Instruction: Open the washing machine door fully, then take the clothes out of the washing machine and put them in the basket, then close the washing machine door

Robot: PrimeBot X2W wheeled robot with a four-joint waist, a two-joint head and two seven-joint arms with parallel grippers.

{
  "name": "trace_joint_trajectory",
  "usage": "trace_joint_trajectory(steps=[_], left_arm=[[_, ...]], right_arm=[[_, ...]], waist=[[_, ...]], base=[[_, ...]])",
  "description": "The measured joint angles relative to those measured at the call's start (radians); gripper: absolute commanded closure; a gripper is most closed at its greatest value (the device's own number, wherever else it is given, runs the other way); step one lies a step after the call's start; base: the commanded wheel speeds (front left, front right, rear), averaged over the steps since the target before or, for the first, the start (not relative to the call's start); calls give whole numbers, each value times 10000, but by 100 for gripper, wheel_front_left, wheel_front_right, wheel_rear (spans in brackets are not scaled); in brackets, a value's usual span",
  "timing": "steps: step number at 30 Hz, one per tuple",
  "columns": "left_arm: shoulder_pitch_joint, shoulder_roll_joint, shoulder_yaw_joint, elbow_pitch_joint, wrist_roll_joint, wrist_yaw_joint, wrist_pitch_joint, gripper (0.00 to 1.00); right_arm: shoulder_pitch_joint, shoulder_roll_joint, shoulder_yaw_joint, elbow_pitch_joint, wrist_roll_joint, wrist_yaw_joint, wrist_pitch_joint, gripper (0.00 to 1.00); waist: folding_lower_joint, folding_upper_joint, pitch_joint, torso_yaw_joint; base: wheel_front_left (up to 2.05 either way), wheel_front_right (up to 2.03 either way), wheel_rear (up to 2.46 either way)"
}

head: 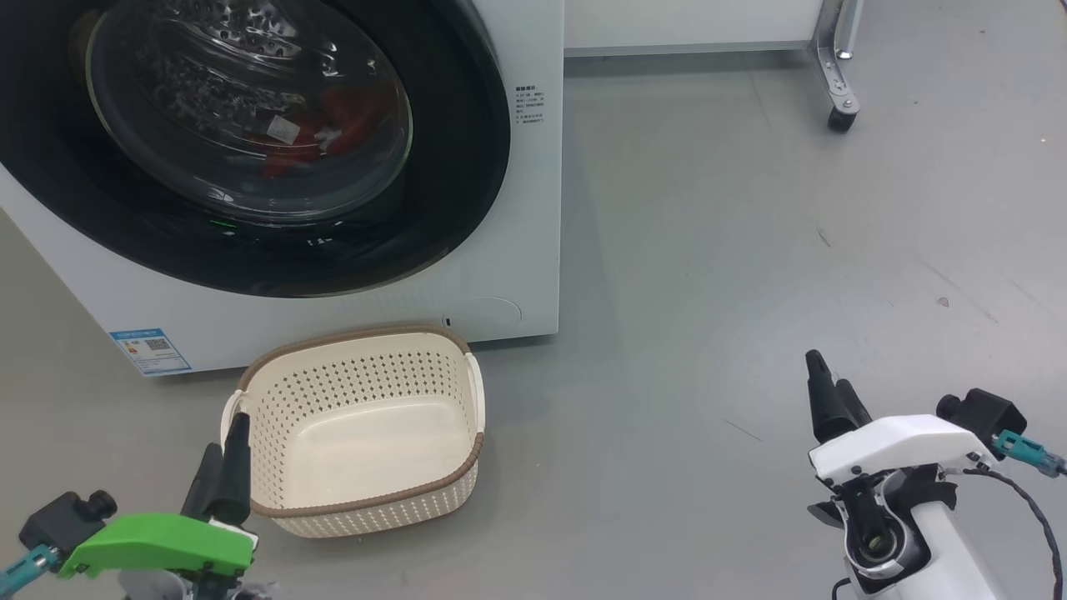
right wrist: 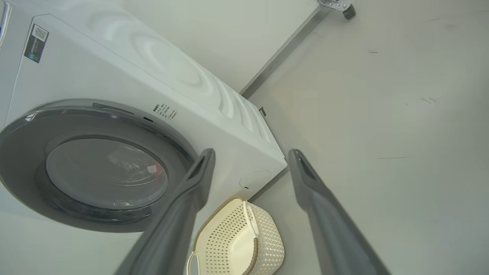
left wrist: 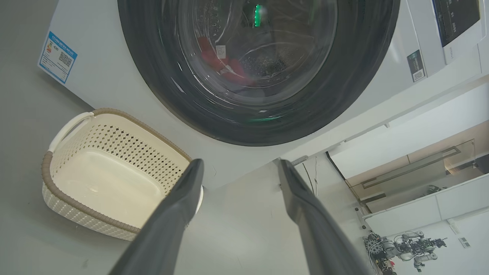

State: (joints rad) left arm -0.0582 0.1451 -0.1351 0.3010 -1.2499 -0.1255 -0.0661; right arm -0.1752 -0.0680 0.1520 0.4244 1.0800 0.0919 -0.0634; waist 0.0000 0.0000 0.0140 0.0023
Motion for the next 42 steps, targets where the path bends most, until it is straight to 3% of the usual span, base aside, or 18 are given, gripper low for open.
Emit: trace_joint_trajectory(steps=[7, 42], left_arm=[[-95, 278, -522, 173, 1074, 0, -253, 0], [-376, 616, -608, 476, 6078, -2, -1407, 0]], right_arm=[[-283, -138, 593, 274, -1095, -92, -284, 0], [-1405, -453, 2481, 1448, -5405, -869, -1448, 0]], waist=[[0, 0, -11, -12], [0, 0, -148, 36]], base=[[0, 0, 0], [0, 0, 0]])
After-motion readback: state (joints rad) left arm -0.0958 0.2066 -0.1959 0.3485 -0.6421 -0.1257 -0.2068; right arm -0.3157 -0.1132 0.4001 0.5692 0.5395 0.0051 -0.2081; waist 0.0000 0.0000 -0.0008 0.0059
